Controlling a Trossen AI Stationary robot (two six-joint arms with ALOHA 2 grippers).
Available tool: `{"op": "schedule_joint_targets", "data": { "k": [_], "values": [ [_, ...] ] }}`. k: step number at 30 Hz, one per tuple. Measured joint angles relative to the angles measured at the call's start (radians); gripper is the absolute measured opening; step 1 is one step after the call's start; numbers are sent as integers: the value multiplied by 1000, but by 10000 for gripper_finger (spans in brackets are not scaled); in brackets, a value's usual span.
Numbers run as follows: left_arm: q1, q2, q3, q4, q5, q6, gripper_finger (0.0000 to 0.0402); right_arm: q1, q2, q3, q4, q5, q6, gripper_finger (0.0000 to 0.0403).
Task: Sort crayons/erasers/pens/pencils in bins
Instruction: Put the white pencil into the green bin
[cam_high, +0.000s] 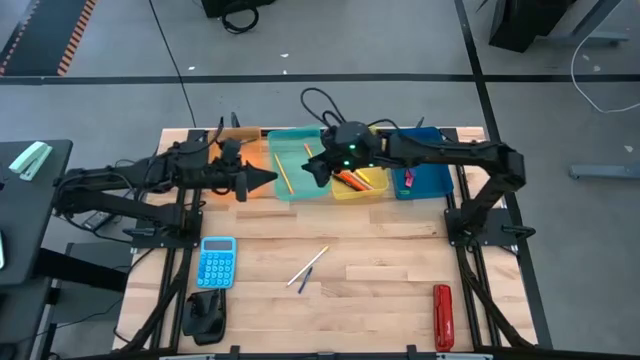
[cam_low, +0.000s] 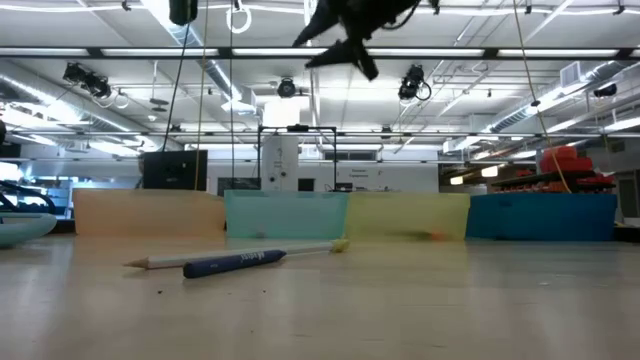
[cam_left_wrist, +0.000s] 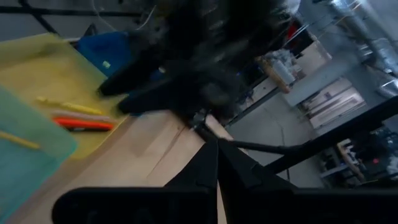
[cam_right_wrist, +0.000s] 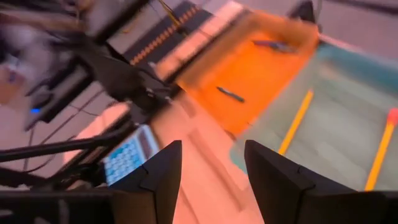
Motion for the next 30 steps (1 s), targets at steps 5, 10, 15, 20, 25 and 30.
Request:
{"op": "schedule_joint_targets", "data": {
  "k": [5,10,15,20,25,30],
  "values": [
    [-5,67,-2,73,0,-12,21,21,-100,0,-21,18,-62,184],
    [-22,154,-2,233,0,-15,13,20,-191,0,-118,35,-162,184],
    [-47,240,5,359,0,-15,13,19,-265,0,-248,86,-249,184],
    [-78,348,74,302,-8,83,12,19,-334,0,-359,90,-316,184],
    [-102,510,261,34,-27,183,10,19,-387,0,-481,90,-372,184],
    [-107,685,476,-288,-34,186,21,19,-421,0,-580,91,-414,184]
  ]
}}
